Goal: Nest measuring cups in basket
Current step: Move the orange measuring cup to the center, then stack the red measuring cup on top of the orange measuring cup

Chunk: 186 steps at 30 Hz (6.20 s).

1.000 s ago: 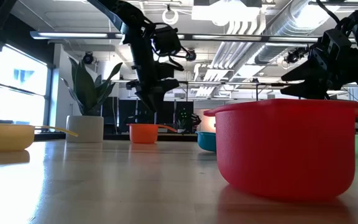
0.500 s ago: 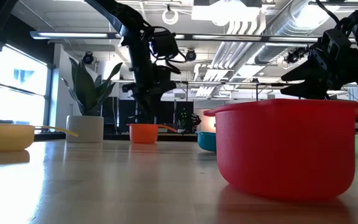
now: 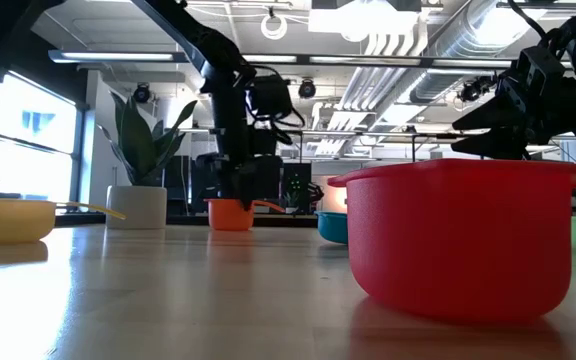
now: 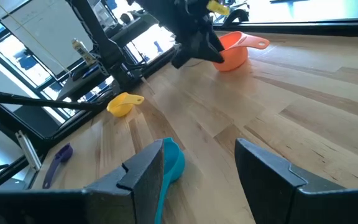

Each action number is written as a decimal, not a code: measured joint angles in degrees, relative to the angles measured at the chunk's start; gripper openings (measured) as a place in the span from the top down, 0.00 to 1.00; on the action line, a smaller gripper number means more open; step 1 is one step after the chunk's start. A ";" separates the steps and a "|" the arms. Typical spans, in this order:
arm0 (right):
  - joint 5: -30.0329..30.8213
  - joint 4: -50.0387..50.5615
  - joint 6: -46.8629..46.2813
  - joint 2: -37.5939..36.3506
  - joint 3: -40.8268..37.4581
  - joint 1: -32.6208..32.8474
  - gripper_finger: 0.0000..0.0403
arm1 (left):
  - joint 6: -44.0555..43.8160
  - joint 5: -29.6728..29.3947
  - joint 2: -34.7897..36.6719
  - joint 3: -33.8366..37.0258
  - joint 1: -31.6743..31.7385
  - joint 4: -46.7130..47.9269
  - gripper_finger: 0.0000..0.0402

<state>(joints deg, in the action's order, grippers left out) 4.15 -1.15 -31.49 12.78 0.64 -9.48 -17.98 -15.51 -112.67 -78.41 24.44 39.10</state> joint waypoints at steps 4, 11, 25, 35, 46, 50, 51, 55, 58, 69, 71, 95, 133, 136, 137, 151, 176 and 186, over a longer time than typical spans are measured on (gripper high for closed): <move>0.00 0.00 -0.01 0.00 0.00 0.00 0.53 | 0.04 0.00 -1.64 0.00 -0.17 0.12 0.68; 0.00 0.00 -0.01 0.00 0.00 -0.01 0.53 | 0.09 -0.07 -2.24 0.00 -1.30 0.00 0.74; 0.01 0.00 0.39 0.00 0.00 -0.02 0.53 | 3.63 -0.26 -2.24 0.00 -4.03 0.10 0.96; 0.04 0.00 1.84 0.00 0.00 0.00 0.53 | 4.76 -0.39 -1.41 -1.49 -9.30 6.86 0.96; 0.02 0.00 1.93 0.00 0.00 -0.01 0.53 | 1.68 1.21 3.16 -1.81 -19.70 15.00 0.97; 0.02 0.00 1.91 0.00 0.00 -0.02 0.53 | -2.47 2.98 4.36 -1.81 -23.88 14.81 0.96; 0.02 0.00 1.93 0.00 0.00 0.00 0.53 | -3.73 3.19 4.34 -1.81 -24.87 14.81 0.96; 0.02 0.00 1.66 0.00 0.00 0.00 0.53 | -8.19 4.65 4.31 -1.22 -28.68 14.09 0.96; 0.00 -0.02 1.47 0.02 0.00 0.00 0.53 | -11.54 6.51 4.25 0.27 -31.21 13.99 0.96; -0.03 -0.09 -1.57 0.00 0.00 0.00 0.53 | -10.10 6.56 4.25 0.79 -35.82 13.30 0.96; -0.01 -0.09 -2.37 0.00 0.00 0.00 0.53 | -8.81 6.46 4.25 0.79 -36.12 13.11 0.96; -0.54 -0.28 -21.95 0.00 0.00 0.00 0.53 | 13.30 16.51 3.65 0.76 -38.90 5.34 0.96; -1.36 -0.02 -22.02 0.00 0.00 -0.02 0.53 | 13.55 17.62 0.95 -1.18 -37.53 4.92 0.69; -1.36 0.00 -22.05 0.00 0.00 0.00 0.53 | 13.60 17.62 0.97 -2.19 -37.15 6.42 0.68; -1.36 0.00 -22.02 0.00 0.00 0.00 0.53 | 13.60 17.60 0.97 -2.40 -37.13 7.18 0.68; -3.92 -5.62 -22.02 0.02 0.00 0.00 0.53 | 15.44 13.75 0.99 -7.74 -36.78 14.68 0.68; -4.13 -8.13 3.29 9.60 21.14 8.46 0.53 | 15.65 7.73 3.62 -21.51 -29.91 31.70 0.68; -1.99 4.26 1.70 23.60 32.35 12.98 0.53 | 9.89 2.24 14.42 -21.49 -30.30 32.01 0.68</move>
<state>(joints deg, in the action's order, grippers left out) 2.15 3.11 -29.80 36.38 32.99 3.51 -8.09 -13.27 -98.25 -99.90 -5.86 71.11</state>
